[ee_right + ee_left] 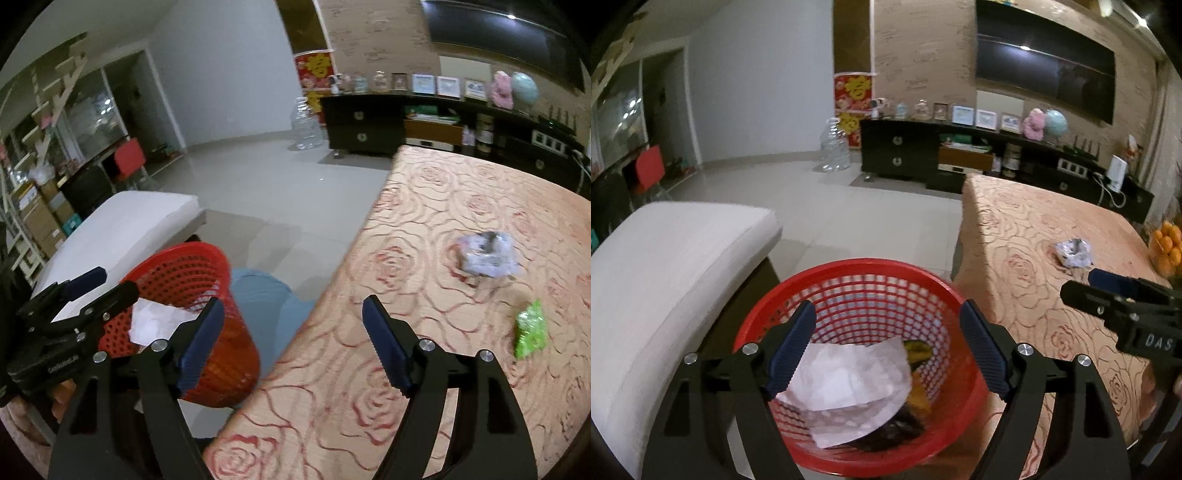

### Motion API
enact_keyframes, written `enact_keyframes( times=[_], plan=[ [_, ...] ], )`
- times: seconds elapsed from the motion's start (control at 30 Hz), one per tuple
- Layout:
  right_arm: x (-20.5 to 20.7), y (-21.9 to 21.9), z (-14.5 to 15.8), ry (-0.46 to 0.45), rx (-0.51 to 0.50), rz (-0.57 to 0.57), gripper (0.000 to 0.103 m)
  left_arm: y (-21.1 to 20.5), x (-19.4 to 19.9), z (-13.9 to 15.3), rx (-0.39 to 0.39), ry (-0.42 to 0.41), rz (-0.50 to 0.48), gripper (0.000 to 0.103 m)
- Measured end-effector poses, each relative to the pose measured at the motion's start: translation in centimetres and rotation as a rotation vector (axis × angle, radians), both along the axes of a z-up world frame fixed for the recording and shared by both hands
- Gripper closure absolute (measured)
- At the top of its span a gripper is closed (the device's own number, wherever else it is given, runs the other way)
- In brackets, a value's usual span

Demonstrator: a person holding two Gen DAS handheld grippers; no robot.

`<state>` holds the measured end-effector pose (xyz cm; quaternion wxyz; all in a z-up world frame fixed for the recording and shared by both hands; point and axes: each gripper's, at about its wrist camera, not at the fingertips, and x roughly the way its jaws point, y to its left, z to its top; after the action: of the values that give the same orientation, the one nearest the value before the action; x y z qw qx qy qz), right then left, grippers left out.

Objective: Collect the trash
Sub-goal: 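Move both tools back over the table toward the wrapper and snack bag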

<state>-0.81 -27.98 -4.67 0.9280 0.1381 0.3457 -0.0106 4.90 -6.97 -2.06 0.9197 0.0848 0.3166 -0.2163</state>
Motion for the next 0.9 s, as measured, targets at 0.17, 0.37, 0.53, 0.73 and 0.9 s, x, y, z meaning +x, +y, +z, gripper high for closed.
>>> enact_keyframes(
  times=[0.17, 0.37, 0.53, 0.73, 0.9],
  plan=[
    [-1.7, -3.1, -0.2, 0.001, -0.008, -0.074, 0.028, -1.9, -0.8, 0.0, 0.008, -0.006, -0.039, 0.025],
    [-4.0, -7.3, -0.7, 0.013, -0.015, -0.188, 0.028, -4.3, -1.8, -0.3, 0.015, -0.021, -0.097, 0.024],
    [-6.3, -11.0, -1.6, 0.035, 0.002, -0.285, 0.028, -6.6, -3.0, -0.7, 0.014, -0.031, -0.157, 0.024],
    [-9.7, -16.5, -3.3, 0.075, -0.028, -0.471, 0.028, -9.0, -3.6, -2.1, 0.039, -0.026, -0.222, 0.022],
    [-10.8, -19.4, -6.0, 0.131, -0.024, -0.544, 0.028, -10.4, -3.8, -3.0, 0.060, -0.013, -0.258, 0.022]
  ],
)
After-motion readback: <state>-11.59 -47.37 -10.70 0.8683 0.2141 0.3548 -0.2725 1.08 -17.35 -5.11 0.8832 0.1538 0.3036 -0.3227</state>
